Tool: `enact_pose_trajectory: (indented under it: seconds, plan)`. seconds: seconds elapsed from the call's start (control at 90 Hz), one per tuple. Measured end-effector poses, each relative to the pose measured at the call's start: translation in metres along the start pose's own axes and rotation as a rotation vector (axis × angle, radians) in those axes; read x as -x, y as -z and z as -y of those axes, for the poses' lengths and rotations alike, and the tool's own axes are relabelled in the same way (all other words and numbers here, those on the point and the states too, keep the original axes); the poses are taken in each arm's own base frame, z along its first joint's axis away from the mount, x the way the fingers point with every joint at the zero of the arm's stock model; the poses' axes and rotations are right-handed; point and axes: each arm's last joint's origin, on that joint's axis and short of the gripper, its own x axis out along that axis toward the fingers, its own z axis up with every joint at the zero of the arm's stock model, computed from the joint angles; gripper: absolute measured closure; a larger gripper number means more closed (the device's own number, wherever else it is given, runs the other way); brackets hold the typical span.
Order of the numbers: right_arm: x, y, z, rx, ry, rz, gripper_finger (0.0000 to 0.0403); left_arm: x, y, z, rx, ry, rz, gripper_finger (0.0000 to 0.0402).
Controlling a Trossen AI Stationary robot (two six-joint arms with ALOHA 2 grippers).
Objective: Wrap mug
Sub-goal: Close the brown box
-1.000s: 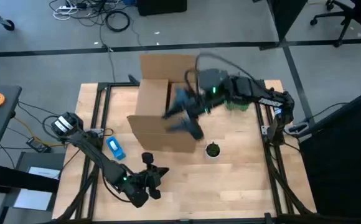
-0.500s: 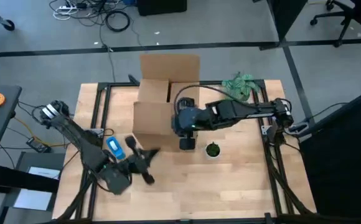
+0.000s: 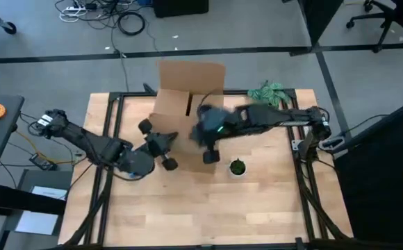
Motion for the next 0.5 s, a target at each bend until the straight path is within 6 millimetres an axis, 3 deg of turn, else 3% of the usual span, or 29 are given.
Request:
enact_pose_trajectory:
  seconds: [0.156, 0.3, 0.5]
  plan:
    - [0.034, 0.005, 0.046, 0.039, 0.298, -0.028, 0.0398, -0.008, 0.006, -0.005, 0.048, 0.048, -0.073, 0.0402]
    - [0.068, 0.028, 0.109, 0.03, 0.556, -0.13, 0.0402, -0.009, 0.006, -0.005, 0.054, 0.069, -0.076, 0.0402]
    - [0.08, 0.078, 0.184, -0.08, 0.555, -0.192, 0.0402, -0.009, 0.005, -0.005, 0.051, 0.077, -0.08, 0.0402]
